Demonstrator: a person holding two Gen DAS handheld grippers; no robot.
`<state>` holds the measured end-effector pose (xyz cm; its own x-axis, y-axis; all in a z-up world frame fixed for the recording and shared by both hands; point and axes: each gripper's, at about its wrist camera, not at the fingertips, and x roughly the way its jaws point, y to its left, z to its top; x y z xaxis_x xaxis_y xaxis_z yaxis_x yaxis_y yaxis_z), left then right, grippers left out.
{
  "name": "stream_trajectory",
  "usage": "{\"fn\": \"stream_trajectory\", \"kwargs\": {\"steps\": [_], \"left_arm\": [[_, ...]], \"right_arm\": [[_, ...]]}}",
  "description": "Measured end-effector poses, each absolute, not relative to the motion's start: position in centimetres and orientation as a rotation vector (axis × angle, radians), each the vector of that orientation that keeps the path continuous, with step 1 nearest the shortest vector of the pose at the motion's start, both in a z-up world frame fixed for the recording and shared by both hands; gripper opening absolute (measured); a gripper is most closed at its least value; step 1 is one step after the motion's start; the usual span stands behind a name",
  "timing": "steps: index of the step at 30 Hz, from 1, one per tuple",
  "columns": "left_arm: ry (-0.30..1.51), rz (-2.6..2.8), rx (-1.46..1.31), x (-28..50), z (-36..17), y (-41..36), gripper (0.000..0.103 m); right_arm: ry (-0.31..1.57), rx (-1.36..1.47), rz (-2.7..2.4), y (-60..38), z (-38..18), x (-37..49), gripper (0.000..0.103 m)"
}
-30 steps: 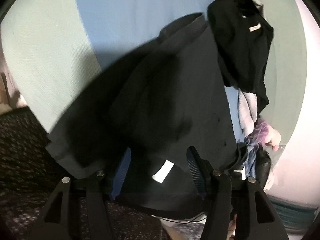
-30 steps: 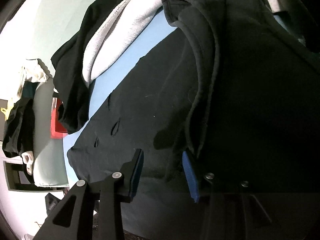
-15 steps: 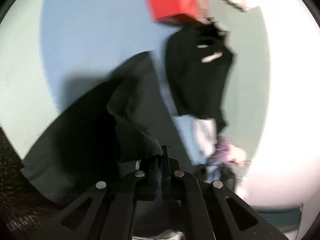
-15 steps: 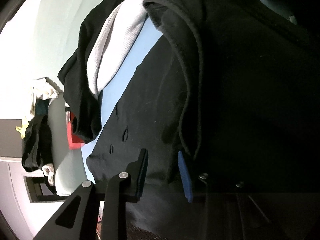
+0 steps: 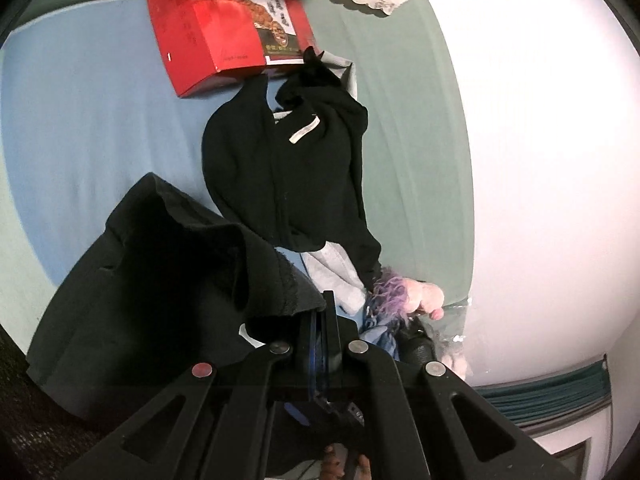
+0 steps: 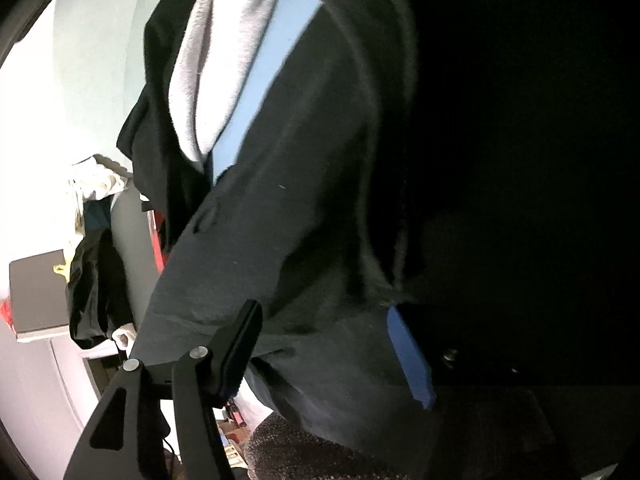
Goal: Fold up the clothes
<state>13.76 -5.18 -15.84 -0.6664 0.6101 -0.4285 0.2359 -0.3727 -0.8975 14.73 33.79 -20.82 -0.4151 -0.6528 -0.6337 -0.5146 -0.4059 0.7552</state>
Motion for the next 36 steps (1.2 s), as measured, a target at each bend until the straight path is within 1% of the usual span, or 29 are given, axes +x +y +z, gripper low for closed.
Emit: {"fn": "stream_trajectory", "kwargs": {"steps": [4, 7, 12, 13, 15, 16, 17, 19, 20, 22, 24, 25, 26, 28, 31, 32, 36], "left_arm": [[-1.609, 2.109, -1.138, 13.6, -16.4, -5.2, 0.001], [-1.616, 2.098, -1.135, 13.6, -16.4, -5.1, 0.001], [-1.62, 2.091, -1.123, 13.6, -16.2, -4.8, 0.001], [-1.617, 2.091, -1.122, 13.7, -16.1, -4.7, 0.001], [-1.617, 2.091, -1.118, 13.8, -16.0, -4.6, 0.001], [-1.616, 2.091, -1.116, 13.8, -15.9, -4.6, 0.001], [-1.614, 2.093, -1.114, 13.8, -15.8, -4.6, 0.001], [-1.607, 2.1, -1.108, 13.9, -15.7, -4.6, 0.001], [-1.603, 2.103, -1.105, 14.0, -15.6, -4.7, 0.001], [-1.597, 2.11, -1.108, 14.0, -15.6, -4.7, 0.001], [-1.598, 2.115, -1.11, 13.9, -15.7, -4.7, 0.001], [-1.599, 2.123, -1.115, 14.0, -15.8, -4.7, 0.001], [-1.6, 2.131, -1.12, 14.0, -15.9, -4.7, 0.001], [-1.602, 2.154, -1.121, 14.3, -15.8, -5.0, 0.001], [-1.571, 2.207, -1.051, 14.8, -13.9, -5.5, 0.001], [-1.554, 2.225, -1.026, 15.0, -13.0, -5.6, 0.001], [-1.459, 2.247, -0.785, 16.4, -6.1, -6.1, 0.001]], "right_arm": [[-1.784, 1.537, -1.915, 33.8, -21.6, 16.3, 0.07], [-1.845, 1.446, -1.941, 33.7, -21.7, 16.6, 0.067], [-1.912, 1.346, -1.88, 32.2, -22.6, 15.5, 0.067], [-1.922, 1.339, -1.872, 31.8, -22.8, 15.2, 0.065], [-1.952, 1.31, -1.857, 31.3, -23.3, 14.9, 0.056], [-1.971, 1.29, -1.851, 31.2, -23.5, 14.8, 0.048], [-2.001, 1.265, -1.848, 31.2, -23.7, 14.8, 0.043], [-2.06, 1.218, -1.848, 31.6, -23.9, 15.3, 0.043], [-2.073, 1.207, -1.862, 32.0, -23.8, 15.4, 0.044], [-2.078, 1.194, -1.914, 33.1, -23.5, 15.9, 0.044], [-2.062, 1.179, -1.964, 34.2, -23.2, 16.3, 0.039], [-2.052, 1.175, -1.972, 34.4, -23.0, 16.3, 0.025], [-2.016, 1.175, -1.989, 34.4, -22.6, 16.2, 0.015], [-1.919, 1.149, -2.032, 34.3, -20.9, 15.7, 0.006], [-1.795, 0.993, -2.097, 34.6, -16.3, 15.2, 0.004], [-1.746, 0.911, -2.133, 34.9, -13.8, 15.0, 0.004], [-1.504, 0.62, -2.288, 35.5, -2.9, 15.0, 0.004]]}}
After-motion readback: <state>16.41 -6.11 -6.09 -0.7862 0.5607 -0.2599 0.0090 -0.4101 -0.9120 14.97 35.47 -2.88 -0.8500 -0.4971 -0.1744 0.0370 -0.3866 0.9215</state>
